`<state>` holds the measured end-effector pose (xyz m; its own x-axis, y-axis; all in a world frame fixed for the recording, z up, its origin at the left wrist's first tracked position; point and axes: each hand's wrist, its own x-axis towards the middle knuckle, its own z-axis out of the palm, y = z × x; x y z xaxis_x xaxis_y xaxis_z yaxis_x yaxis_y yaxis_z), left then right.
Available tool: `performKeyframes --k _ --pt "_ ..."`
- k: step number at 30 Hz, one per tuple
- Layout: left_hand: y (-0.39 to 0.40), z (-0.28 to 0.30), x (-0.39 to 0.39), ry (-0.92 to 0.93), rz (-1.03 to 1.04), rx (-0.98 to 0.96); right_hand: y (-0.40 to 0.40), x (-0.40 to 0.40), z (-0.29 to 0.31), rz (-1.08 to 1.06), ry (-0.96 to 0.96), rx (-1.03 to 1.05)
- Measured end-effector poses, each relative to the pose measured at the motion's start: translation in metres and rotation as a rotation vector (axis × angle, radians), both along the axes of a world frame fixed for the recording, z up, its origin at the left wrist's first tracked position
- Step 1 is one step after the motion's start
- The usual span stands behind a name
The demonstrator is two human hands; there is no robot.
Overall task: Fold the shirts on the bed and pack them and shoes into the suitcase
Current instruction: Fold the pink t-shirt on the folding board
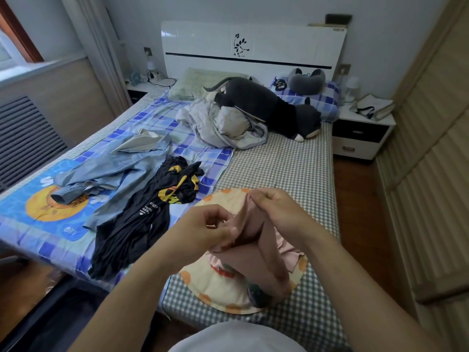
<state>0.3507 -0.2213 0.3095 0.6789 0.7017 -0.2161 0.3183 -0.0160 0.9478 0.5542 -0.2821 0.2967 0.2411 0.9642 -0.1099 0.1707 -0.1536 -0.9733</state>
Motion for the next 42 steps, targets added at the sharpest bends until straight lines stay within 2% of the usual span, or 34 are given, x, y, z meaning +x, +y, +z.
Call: performKeyframes --k 3,5,7,9,11,14,16,17,21,26,31,34,39,42 --pt "0.002 0.014 0.007 0.371 -0.025 0.468 0.005 0.003 -0.006 -0.058 -0.212 0.121" --pt "0.002 0.024 0.009 0.431 0.052 0.623 0.005 0.006 -0.019 -0.071 -0.386 0.246" --pt "0.003 0.03 0.008 0.366 0.206 0.696 0.002 0.008 -0.044 -0.039 -0.679 0.36" --pt "0.005 0.034 0.003 0.234 0.351 0.645 -0.003 0.005 -0.076 0.04 -0.867 0.319" --pt "0.007 0.038 -0.005 0.15 0.424 0.554 -0.005 -0.002 -0.102 0.035 -0.826 0.171" --pt "0.01 0.043 -0.02 0.11 0.417 0.433 -0.006 -0.025 -0.11 -0.022 -0.476 0.041" --pt "0.014 0.047 -0.03 0.107 0.37 0.392 -0.004 -0.052 -0.097 0.009 -0.245 0.052" --pt "0.017 0.049 -0.035 0.124 0.341 0.402 -0.002 -0.067 -0.089 0.018 -0.206 0.079" --pt "0.03 0.052 -0.053 0.186 0.234 0.437 0.015 -0.117 -0.063 -0.051 -0.258 0.146" --pt "0.044 0.053 -0.075 0.132 0.169 0.403 0.027 -0.153 -0.055 -0.184 -0.298 0.14" --pt "0.067 0.049 -0.094 0.005 0.247 0.213 0.021 -0.164 -0.077 -0.531 -0.434 -0.017" --pt "0.08 0.044 -0.102 -0.146 0.305 0.003 0.018 -0.159 -0.102 -0.607 -0.531 -0.114" --pt "0.137 0.032 -0.128 -0.357 0.526 -0.207 -0.007 -0.114 -0.139 -0.818 -0.69 -0.43" --pt "0.176 0.022 -0.157 -0.427 0.561 -0.292 -0.029 -0.093 -0.138 -0.998 -0.702 -0.564"
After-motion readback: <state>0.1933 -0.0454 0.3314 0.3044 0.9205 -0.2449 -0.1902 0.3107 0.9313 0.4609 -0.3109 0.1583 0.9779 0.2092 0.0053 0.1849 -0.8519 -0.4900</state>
